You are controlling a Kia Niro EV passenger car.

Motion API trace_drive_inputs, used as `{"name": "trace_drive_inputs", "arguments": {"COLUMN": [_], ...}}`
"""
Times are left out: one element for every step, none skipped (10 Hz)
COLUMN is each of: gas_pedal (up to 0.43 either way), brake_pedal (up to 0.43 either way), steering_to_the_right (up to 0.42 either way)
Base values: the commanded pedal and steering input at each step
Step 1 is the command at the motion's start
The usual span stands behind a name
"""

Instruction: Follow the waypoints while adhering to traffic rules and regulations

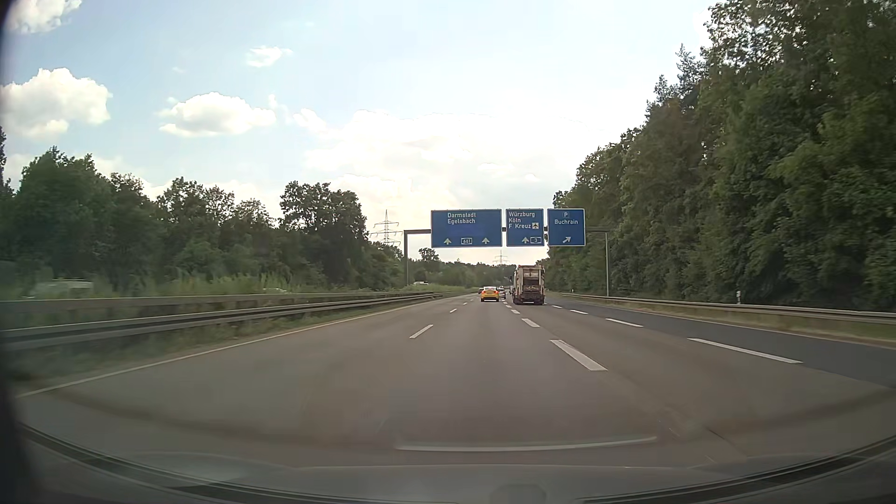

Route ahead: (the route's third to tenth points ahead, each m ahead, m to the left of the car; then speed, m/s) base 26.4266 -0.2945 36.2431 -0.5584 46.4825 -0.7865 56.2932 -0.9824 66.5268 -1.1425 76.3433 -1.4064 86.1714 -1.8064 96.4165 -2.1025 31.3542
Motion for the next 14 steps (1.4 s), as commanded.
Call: {"name": "trace_drive_inputs", "arguments": {"gas_pedal": [0.39, 0.39, 0.39, 0.39, 0.378, 0.35, 0.339, 0.311, 0.28, 0.268, 0.26, 0.24, 0.209, 0.169], "brake_pedal": [0.03, 0.03, 0.03, 0.03, 0.03, 0.03, 0.03, 0.03, 0.03, 0.03, 0.03, 0.03, 0.03, 0.03], "steering_to_the_right": [0.003, 0.003, 0.003, 0.003, 0.004, 0.004, 0.005, 0.005, 0.005, 0.005, 0.005, 0.005, 0.005, 0.005]}}
